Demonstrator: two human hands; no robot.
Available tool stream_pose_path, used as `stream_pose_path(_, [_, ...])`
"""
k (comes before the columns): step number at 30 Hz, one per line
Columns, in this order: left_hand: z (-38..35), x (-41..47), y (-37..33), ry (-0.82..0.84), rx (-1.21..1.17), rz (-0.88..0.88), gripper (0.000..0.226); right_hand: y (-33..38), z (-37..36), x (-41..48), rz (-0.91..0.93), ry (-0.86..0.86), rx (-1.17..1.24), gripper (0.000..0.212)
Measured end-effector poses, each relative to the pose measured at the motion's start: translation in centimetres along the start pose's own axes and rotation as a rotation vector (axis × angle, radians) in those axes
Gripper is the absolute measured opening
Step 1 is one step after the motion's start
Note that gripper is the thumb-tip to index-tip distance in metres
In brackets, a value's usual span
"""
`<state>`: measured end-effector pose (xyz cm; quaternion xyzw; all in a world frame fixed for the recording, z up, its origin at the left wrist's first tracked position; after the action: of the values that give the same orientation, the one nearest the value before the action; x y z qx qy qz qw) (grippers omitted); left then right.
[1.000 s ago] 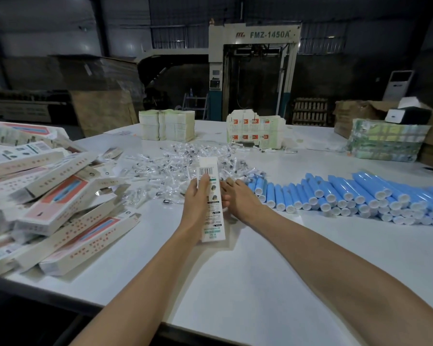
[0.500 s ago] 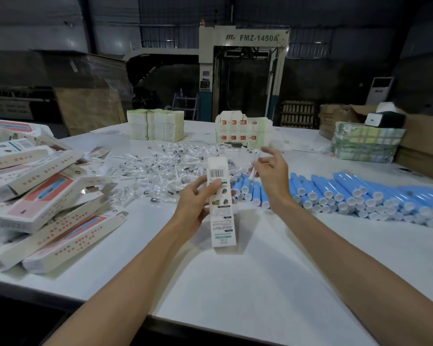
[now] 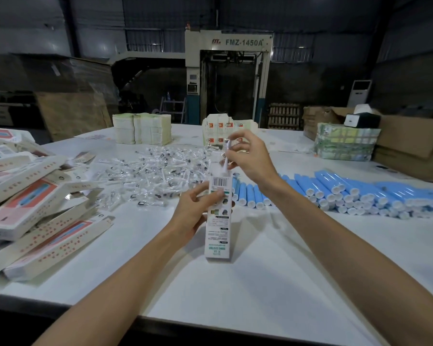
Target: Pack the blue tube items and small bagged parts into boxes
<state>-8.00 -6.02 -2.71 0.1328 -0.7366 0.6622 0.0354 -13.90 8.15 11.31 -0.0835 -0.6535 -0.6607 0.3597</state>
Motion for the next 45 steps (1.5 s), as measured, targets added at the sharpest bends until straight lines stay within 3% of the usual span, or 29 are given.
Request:
stream_pose_path(6, [0.0, 0.0, -0.1, 0.0, 0.018, -0.013, 0.043, -1.0, -0.3, -0.2, -0.055, 0.099, -0.18, 0.029])
stream_pose_path(17, [-0.1, 0.0, -0.3, -0.001, 0.016, -0.023, 0.058, -0.1, -0.4, -0.3, -0.122, 0.031, 0.008, 0.027])
stream_pose_path(25, [0.0, -0.2, -0.5, -0.001, 0.045, -0.047, 0.051, -1.0, -2.1, -1.3, -0.158, 0.214, -0.216, 0.026])
stream_pose_path(31, [0.0, -0.2, -0.7, -0.006, 0.07, -0.08, 0.041, -1.7, -1.9, -1.7, -0.114, 0.275, -0.414, 0.007])
stream_pose_path(34, [0.1, -0.3, -0.9, -0.019, 0.057, -0.085, 0.038, -2.3, -1.4, -2.6, -0.062, 0.202, -0.342, 0.013])
stream_pose_path(39, [-0.1, -0.5, -1.1, -0.019, -0.001, -0.1, 0.069, -4.4, 0.8, -4.9, -0.061, -0.054, -0.095, 0.021])
stream_pose_path(45, [-0.2, -0.6, -1.5, 0.006, 0.011, -0.162, 0.072, -6.4, -1.2, -7.6, -0.052, 0.007, 0.052, 0.038])
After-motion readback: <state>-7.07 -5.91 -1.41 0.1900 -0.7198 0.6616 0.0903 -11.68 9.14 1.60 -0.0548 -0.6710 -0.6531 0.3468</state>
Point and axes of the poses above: each hand's wrist, its own x-axis towards the middle knuckle, its own z-axis out of the back of the hand, y = z × x, the point moved 8 cm from there along x, towards the middle knuckle, and after that the axes turned 6 degrees about x, right-handed, at the moved point
